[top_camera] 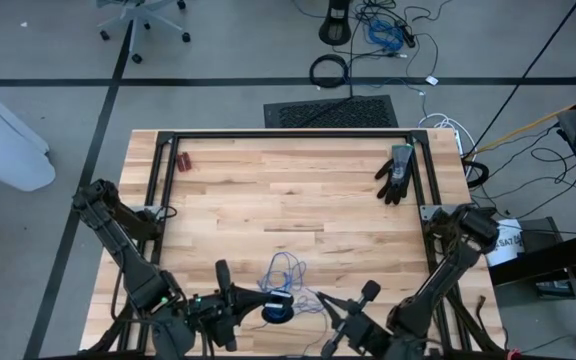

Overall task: Coil cords
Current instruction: Coil the blue wire onto a spool

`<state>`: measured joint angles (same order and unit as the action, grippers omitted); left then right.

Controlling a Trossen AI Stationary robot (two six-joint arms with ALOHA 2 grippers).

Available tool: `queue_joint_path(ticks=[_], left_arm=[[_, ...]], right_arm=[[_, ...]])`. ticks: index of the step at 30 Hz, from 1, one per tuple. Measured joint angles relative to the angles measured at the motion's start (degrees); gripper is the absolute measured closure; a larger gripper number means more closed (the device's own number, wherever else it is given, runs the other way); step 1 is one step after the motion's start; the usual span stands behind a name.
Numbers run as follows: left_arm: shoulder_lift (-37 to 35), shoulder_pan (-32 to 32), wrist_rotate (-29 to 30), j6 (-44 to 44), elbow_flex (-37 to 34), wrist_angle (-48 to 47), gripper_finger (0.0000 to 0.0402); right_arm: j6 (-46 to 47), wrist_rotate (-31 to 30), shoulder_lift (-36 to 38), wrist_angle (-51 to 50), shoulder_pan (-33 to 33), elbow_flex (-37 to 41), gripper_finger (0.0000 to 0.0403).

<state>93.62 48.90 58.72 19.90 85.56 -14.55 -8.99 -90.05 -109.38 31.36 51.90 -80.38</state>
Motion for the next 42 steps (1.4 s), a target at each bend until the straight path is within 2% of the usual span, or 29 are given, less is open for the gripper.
queue_joint_path(ticks=[9,22,30,35,42], left_arm=[[0.0,0.0,0.0,0.0,0.0,0.3,0.0395],[0.0,-2.3,0.0,-1.9,0.0,-2.9,0.0395],[0.3,-4.7,0.0,-5.1,0.0,-6.0,0.0395],[0.7,-5.6,1.0,-4.7,0.0,-5.5,0.0395],[0.8,-7.3,2.6,-7.1,0.0,-4.1,0.0395]], right_arm=[[-5.1,0.0,4.7,0.1,3.5,0.0,0.0403],[-5.2,0.7,6.8,2.3,9.0,0.0,0.0403],[-1.7,13.9,6.8,3.5,8.4,0.0,0.0403],[-0.1,23.8,6.2,5.6,4.7,0.0,0.0403],[-0.1,31.0,3.7,10.7,-2.0,0.0,0.0403]])
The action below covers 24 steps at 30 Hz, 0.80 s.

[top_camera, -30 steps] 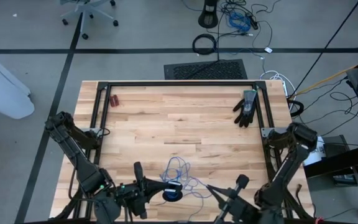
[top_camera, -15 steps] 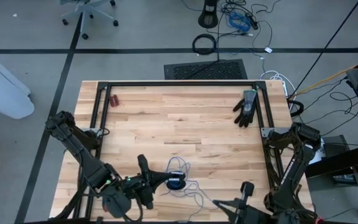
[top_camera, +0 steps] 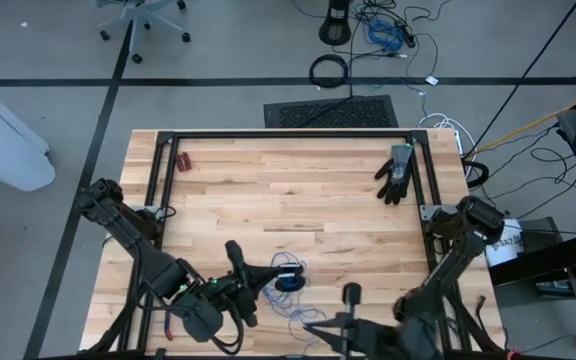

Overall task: Coil cords
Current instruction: Coil the blue wire onto a spool

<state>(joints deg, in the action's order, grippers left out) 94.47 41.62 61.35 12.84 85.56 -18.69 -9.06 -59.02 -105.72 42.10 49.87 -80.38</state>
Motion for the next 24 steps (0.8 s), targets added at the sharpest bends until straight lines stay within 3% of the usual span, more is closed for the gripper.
queue_joint_path(ticks=[11,24], left_arm=[[0.0,-1.2,0.8,-2.0,0.0,5.4,0.0395],[0.0,-1.1,3.0,-2.1,0.0,12.3,0.0395]], right_arm=[[4.0,3.8,-4.6,0.6,-6.9,0.0,0.0403],[3.5,-3.5,-7.5,0.9,-7.6,0.0,0.0403]])
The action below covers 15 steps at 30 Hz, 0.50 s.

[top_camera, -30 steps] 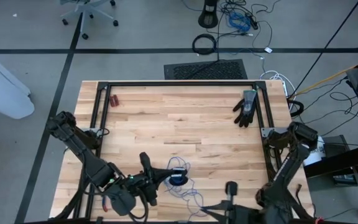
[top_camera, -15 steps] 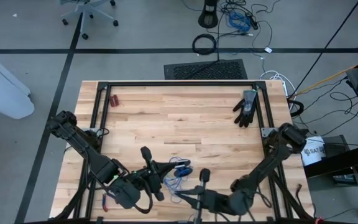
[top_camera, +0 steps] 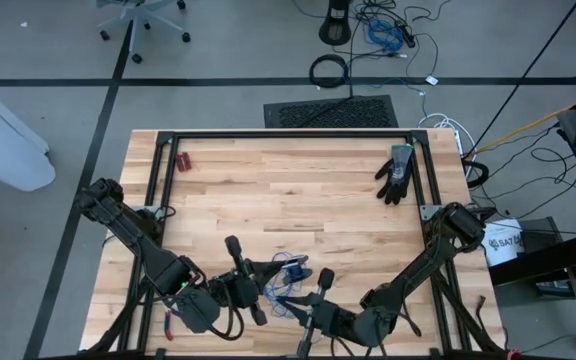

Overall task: Coil cords
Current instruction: Coil the blue wire onto a spool

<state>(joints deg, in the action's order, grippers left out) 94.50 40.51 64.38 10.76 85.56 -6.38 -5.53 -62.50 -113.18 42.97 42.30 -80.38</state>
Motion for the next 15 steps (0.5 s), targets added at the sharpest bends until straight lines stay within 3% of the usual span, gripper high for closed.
queue_joint_path(ticks=[10,15], left_arm=[[0.0,1.1,0.2,0.4,0.0,4.2,0.0395],[0.0,2.7,0.2,3.3,0.0,6.5,0.0395]], right_arm=[[5.4,-1.3,-0.1,-8.6,-0.7,0.0,0.0403],[8.0,-8.0,-0.1,-13.8,-0.2,0.0,0.0403]])
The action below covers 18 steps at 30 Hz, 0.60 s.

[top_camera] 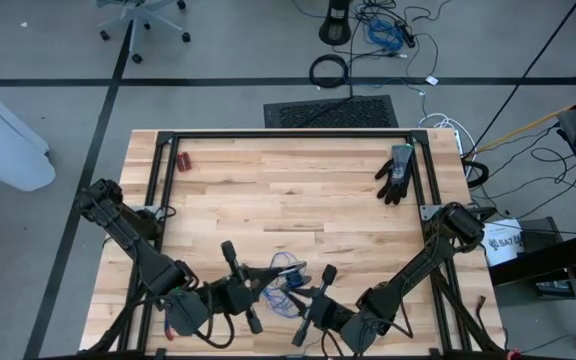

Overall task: Coil cords
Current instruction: Coil the blue wire onto a spool

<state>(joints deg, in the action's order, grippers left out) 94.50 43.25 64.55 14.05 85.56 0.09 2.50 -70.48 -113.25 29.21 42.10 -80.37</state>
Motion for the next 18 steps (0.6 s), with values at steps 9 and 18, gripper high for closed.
queue_joint_path(ticks=[9,18], left_arm=[[-1.7,2.7,-2.7,1.5,0.0,-0.1,0.0395],[-2.4,4.8,-6.8,4.4,0.0,-2.4,0.0395]], right_arm=[[-5.8,-14.6,0.0,0.1,3.5,0.0,0.0403],[-8.0,-19.5,2.2,0.2,5.6,0.0,0.0403]])
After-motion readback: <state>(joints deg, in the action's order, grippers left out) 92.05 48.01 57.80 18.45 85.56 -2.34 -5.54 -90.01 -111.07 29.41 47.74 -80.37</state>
